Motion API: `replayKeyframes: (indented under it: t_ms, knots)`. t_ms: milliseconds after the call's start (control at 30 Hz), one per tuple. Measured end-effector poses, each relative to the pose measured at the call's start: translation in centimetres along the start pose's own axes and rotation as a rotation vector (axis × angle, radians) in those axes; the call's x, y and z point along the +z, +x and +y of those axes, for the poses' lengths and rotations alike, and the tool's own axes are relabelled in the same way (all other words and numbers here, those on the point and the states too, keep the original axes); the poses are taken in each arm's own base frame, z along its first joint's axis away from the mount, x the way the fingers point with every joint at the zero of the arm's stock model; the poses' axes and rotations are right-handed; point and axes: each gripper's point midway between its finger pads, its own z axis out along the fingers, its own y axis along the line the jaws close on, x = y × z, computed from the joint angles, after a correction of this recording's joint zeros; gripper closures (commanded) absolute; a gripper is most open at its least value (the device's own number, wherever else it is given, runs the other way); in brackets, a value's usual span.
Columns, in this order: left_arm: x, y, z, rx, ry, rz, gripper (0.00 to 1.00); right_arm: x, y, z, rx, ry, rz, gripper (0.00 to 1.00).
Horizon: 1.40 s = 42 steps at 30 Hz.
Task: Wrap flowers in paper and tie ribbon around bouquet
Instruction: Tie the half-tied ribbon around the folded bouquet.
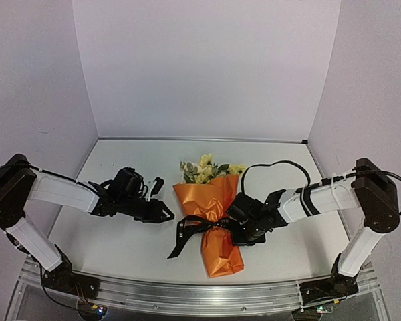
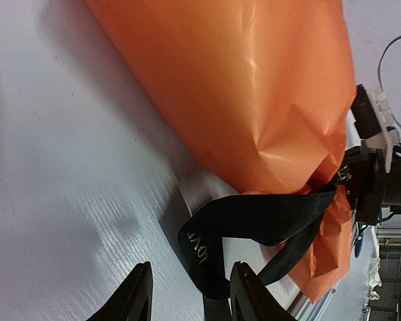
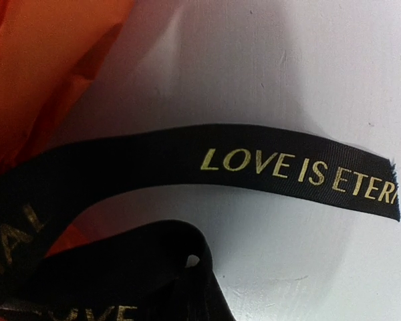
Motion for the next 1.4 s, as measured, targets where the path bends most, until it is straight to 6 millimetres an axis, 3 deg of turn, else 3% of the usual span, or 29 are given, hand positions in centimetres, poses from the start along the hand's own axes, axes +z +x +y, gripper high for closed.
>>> replayKeyframes:
  t_ms: [333,633,933,1067,1233,1400]
  knots:
    - [3.2,1.4,0.5,0.092,-0.07,0.059,0.57,0.2,-0.2,0.6,0.003,-0.016,-0.003,1.0]
    - [5.3,0.8,0.2,0.147,-0.075,0.051,0.54,0.3,-0.4,1.0,0.007,-0.03,-0.005,1.0]
    - [5.4,-1.0,0.2,0.203,-0.091,-0.07,0.48,0.3,-0.4,1.1,0.008,-0.034,-0.005,1.0]
    - [5.1,-0.9,0.6,0.221,-0.105,-0.097,0.6,0.3,-0.5,1.1,0.008,-0.034,-0.005,1.0]
    - [5.0,-1.7,0.2,0.242,-0.098,-0.132,0.99,0.3,-0.5,1.2,0.01,-0.036,-0.005,1.0]
    - [4.5,-2.2,1.0,0.214,-0.15,-0.169,1.0,0.3,-0.5,1.2,0.009,-0.034,-0.01,1.0]
